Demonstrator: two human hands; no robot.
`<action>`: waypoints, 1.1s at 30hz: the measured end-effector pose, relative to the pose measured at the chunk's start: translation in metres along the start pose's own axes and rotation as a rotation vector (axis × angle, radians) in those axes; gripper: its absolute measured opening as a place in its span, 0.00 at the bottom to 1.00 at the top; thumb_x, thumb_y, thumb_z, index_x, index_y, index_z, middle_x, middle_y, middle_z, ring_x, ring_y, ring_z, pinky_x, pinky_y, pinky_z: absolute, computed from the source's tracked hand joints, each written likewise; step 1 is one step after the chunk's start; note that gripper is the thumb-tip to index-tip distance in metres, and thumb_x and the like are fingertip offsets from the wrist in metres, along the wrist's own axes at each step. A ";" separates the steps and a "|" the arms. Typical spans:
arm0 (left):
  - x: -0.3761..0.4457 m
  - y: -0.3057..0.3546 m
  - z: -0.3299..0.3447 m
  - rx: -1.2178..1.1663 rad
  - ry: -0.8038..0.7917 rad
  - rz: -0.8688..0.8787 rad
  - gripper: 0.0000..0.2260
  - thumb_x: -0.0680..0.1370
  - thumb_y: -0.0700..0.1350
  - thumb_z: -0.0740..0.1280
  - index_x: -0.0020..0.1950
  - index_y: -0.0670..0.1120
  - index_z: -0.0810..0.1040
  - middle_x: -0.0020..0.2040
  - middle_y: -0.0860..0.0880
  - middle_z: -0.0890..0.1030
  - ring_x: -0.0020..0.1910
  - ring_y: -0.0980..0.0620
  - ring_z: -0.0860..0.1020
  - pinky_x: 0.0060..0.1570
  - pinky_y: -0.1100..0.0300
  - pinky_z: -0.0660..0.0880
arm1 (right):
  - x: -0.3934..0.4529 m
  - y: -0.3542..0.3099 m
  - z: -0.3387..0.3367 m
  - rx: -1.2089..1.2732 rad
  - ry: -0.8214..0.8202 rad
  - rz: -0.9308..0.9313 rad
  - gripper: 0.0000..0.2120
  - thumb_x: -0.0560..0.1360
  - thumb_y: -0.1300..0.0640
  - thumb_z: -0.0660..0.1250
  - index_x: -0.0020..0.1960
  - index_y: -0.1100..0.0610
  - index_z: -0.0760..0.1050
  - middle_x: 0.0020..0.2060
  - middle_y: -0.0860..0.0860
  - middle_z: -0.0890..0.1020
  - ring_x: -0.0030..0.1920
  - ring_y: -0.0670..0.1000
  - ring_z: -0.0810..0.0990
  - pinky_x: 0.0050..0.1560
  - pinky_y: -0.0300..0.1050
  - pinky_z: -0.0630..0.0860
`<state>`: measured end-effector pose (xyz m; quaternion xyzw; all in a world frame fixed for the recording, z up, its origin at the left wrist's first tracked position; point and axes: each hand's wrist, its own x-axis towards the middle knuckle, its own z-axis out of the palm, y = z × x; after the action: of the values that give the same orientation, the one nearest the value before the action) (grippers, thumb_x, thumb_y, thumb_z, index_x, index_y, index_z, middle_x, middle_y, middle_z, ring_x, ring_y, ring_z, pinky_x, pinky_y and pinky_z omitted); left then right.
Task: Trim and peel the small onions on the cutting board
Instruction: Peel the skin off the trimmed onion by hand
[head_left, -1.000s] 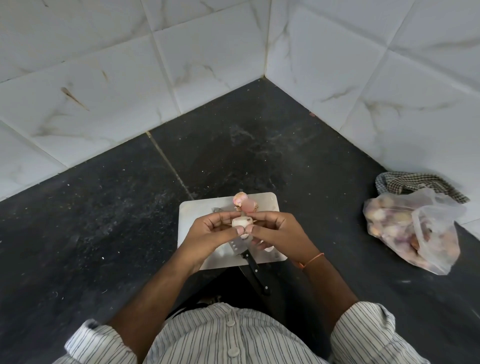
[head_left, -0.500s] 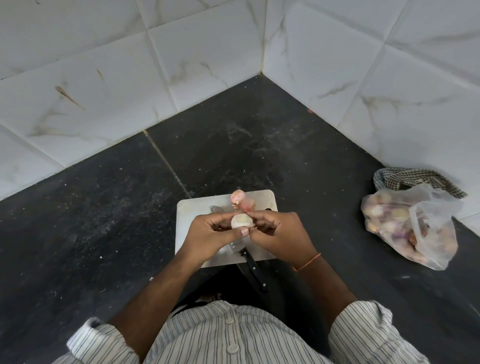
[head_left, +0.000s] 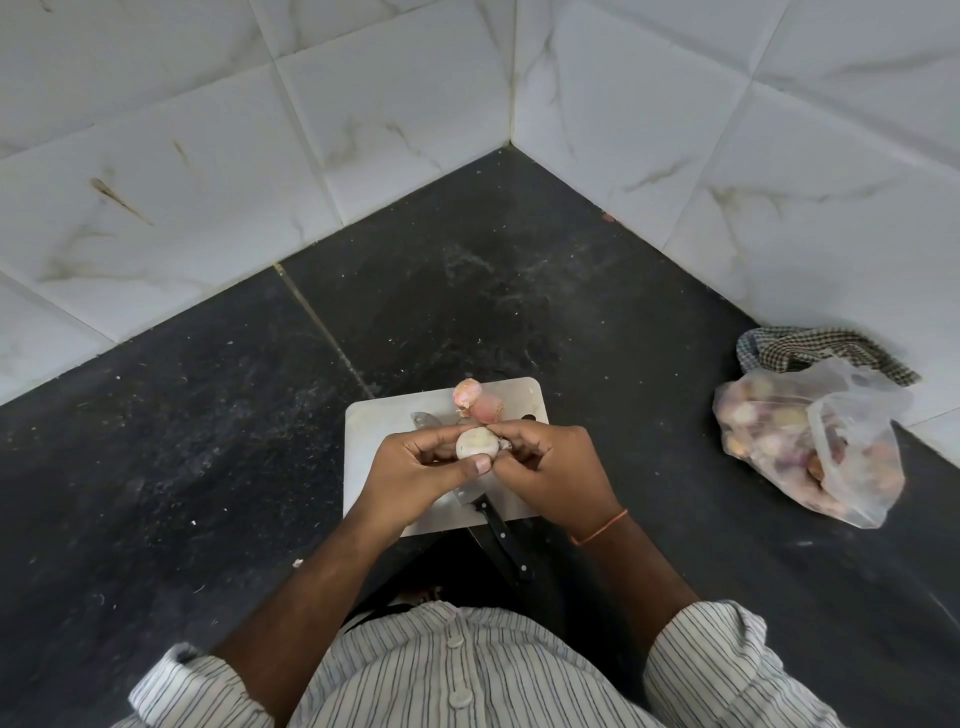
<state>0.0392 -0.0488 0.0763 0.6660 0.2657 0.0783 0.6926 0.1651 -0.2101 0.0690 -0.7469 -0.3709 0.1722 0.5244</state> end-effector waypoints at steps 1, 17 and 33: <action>0.000 0.000 0.000 -0.008 -0.010 -0.005 0.18 0.74 0.39 0.80 0.63 0.45 0.87 0.57 0.47 0.90 0.59 0.47 0.87 0.66 0.48 0.81 | 0.000 0.002 0.001 0.017 0.023 0.030 0.13 0.77 0.59 0.74 0.60 0.51 0.87 0.47 0.42 0.89 0.48 0.45 0.88 0.52 0.49 0.86; 0.013 -0.004 0.005 -0.391 0.033 -0.381 0.25 0.76 0.59 0.70 0.62 0.41 0.85 0.56 0.38 0.88 0.49 0.49 0.87 0.58 0.55 0.84 | 0.012 0.028 0.002 -0.397 -0.151 0.375 0.16 0.80 0.53 0.69 0.67 0.47 0.83 0.47 0.44 0.88 0.42 0.41 0.80 0.51 0.32 0.76; 0.018 -0.006 -0.001 -0.300 -0.113 -0.439 0.28 0.80 0.62 0.66 0.63 0.39 0.85 0.53 0.39 0.88 0.50 0.47 0.85 0.52 0.58 0.84 | 0.014 0.001 -0.009 0.042 -0.219 0.220 0.25 0.75 0.56 0.79 0.70 0.43 0.81 0.60 0.39 0.85 0.49 0.41 0.84 0.55 0.36 0.80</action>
<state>0.0525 -0.0403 0.0660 0.4857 0.3501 -0.0725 0.7977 0.1811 -0.2059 0.0736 -0.7486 -0.3380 0.3169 0.4743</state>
